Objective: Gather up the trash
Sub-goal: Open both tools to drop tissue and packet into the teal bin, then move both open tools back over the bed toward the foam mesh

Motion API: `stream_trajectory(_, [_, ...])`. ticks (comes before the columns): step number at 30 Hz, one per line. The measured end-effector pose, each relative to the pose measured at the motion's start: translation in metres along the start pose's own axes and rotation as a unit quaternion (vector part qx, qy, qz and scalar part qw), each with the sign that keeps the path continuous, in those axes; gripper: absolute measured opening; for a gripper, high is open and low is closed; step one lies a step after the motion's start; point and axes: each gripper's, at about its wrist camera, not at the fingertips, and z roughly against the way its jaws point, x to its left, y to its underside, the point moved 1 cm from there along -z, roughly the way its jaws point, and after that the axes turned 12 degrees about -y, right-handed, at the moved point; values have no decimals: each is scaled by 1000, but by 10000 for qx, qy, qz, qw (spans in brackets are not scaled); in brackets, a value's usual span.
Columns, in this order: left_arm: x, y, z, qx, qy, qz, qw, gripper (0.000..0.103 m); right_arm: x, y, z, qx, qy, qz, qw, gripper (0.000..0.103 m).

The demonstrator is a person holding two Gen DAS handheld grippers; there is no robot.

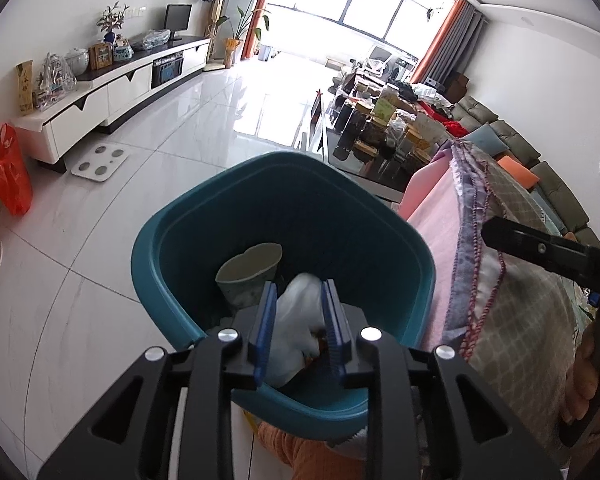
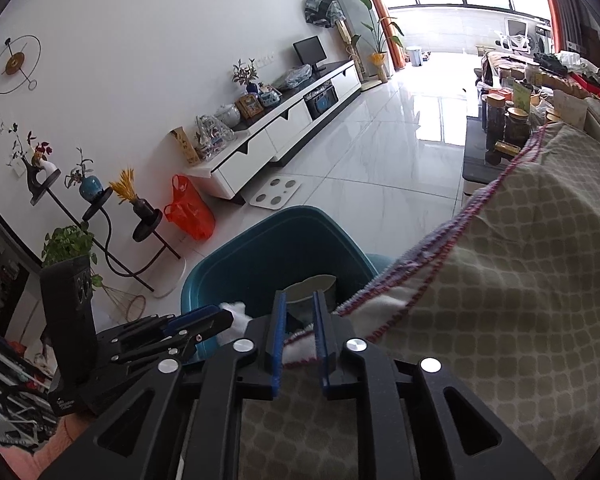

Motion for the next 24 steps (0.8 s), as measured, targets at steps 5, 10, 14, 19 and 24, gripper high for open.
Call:
stream_trajectory(5, [-10, -2, 18, -264, 89, -102, 9996, 31, 1, 6, 23, -181, 17, 62, 9998, 25])
stream_trajectory(10, [-28, -7, 43, -576, 299, -295, 9975, 31, 2, 15, 52, -390, 84, 163, 9991, 27])
stream_trajectory(14, [-48, -8, 63, -824, 551, -519, 9937, 37, 1, 25, 82, -652, 184, 198, 9975, 34])
stream_trajectory(19, [-88, -1, 79, -966, 989, -939, 9859, 39, -9, 43, 126, -1011, 445, 123, 9938, 39])
stream_trajectory(24, [-139, 12, 85, -941, 1477, -1418, 9743, 40, -23, 64, 167, -1290, 841, -11, 9881, 45])
